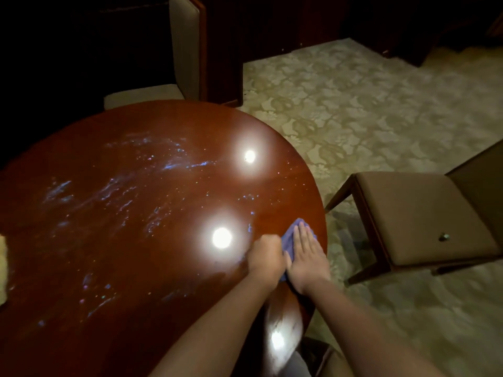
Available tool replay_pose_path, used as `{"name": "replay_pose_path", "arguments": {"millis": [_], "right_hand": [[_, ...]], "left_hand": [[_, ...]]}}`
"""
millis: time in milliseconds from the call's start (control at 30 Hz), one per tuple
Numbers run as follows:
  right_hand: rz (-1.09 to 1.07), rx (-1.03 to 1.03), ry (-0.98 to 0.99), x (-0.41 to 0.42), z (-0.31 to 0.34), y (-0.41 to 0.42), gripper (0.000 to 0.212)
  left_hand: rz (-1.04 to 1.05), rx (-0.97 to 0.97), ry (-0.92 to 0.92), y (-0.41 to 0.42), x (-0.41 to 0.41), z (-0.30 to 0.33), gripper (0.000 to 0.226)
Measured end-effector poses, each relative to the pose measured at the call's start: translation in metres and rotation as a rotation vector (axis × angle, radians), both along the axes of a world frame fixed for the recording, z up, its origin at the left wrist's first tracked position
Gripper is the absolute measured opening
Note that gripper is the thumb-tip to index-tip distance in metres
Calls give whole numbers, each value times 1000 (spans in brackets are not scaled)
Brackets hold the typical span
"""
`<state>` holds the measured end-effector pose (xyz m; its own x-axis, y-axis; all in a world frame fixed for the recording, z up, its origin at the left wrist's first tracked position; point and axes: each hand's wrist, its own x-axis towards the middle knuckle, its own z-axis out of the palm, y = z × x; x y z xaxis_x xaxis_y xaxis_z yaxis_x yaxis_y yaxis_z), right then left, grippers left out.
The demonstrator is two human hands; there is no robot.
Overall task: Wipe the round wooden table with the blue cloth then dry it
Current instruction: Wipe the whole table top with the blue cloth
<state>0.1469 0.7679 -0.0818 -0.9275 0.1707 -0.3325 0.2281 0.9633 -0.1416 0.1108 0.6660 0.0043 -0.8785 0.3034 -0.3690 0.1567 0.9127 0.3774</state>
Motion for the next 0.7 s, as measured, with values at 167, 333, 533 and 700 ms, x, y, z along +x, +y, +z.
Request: {"name": "replay_pose_path", "arguments": {"millis": [167, 333, 533, 700], "right_hand": [[-79, -26, 138, -36, 7, 26, 92], [-4, -17, 187, -27, 0, 40, 97], [14, -118, 226, -31, 3, 53, 98], [80, -108, 297, -35, 18, 73, 65]], "left_hand": [[28, 4, 106, 25, -33, -1, 18], [171, 28, 74, 31, -43, -14, 25], [235, 126, 133, 39, -48, -22, 21], [61, 363, 270, 45, -16, -42, 19]]}}
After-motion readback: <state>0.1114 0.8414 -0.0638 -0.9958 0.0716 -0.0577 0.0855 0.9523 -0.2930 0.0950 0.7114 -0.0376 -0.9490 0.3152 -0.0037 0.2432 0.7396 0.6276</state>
